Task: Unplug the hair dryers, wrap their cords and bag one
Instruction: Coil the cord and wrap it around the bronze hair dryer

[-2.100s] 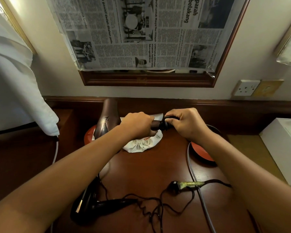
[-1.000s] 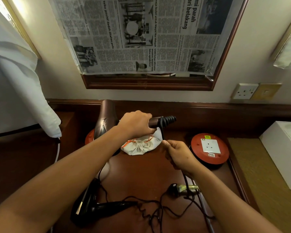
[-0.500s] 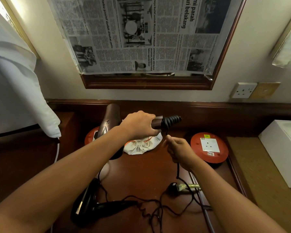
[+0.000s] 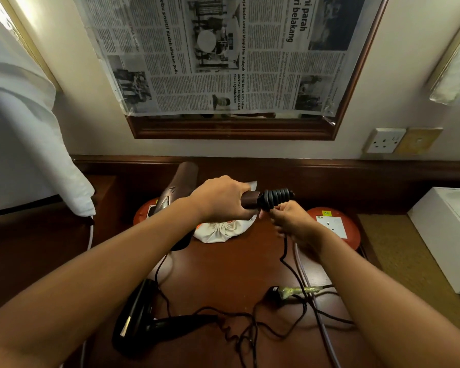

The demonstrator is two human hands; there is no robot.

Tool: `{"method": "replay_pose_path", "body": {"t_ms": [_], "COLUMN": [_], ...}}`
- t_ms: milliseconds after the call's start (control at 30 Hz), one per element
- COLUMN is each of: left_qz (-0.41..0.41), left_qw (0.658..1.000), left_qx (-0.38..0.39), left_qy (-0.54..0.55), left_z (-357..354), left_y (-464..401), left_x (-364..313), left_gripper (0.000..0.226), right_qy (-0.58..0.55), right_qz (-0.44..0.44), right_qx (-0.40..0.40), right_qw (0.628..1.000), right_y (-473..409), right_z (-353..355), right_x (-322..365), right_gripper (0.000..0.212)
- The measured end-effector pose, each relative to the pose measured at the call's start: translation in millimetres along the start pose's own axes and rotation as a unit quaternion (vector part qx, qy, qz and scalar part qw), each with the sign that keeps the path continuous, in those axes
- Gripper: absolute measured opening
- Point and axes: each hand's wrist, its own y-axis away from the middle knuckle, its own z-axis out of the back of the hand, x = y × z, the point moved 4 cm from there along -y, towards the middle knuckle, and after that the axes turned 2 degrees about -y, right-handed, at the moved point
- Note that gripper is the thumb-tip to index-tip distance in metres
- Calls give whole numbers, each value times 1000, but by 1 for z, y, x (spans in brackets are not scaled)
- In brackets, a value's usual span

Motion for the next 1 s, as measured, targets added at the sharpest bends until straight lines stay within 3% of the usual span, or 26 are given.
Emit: {"method": "replay_pose_path", "body": {"t_ms": [100,167,300,433,533,767,1000], "left_qz": [-8,-13,-14,-8,-1,30,69], "left_qw": [1000,999,995,990,990,988,988], "left_qx": [5,12,14,11,14,18,13], "left_qy": [-22,-46,-102,-142,-140,-151,-136], "left_z": [2,2,-5,-14,-21,-28,-30], "left_y": [1,3,6,4,1,-3,-10], "left_x": [-4,-7,-7,-10,-8,3,9], "left_gripper": [27,27,26,27,32,30,27], "right_qy": [121,199,251,370,473,482,441], "right_qz": [26,48,70,122,171,242,263], "right_qx": [-38,-55,-52,-54,-57,-102,-120], "right_qw": [992,977,964,919,863,836,850], "right_y": [-6,-11,-15,-15,-13,-1,9], "right_z": [15,20,23,19,12,8,-11], "right_x": [17,30,58,82,91,84,69], "right_gripper": [10,16,6,25,19,14,12]}}
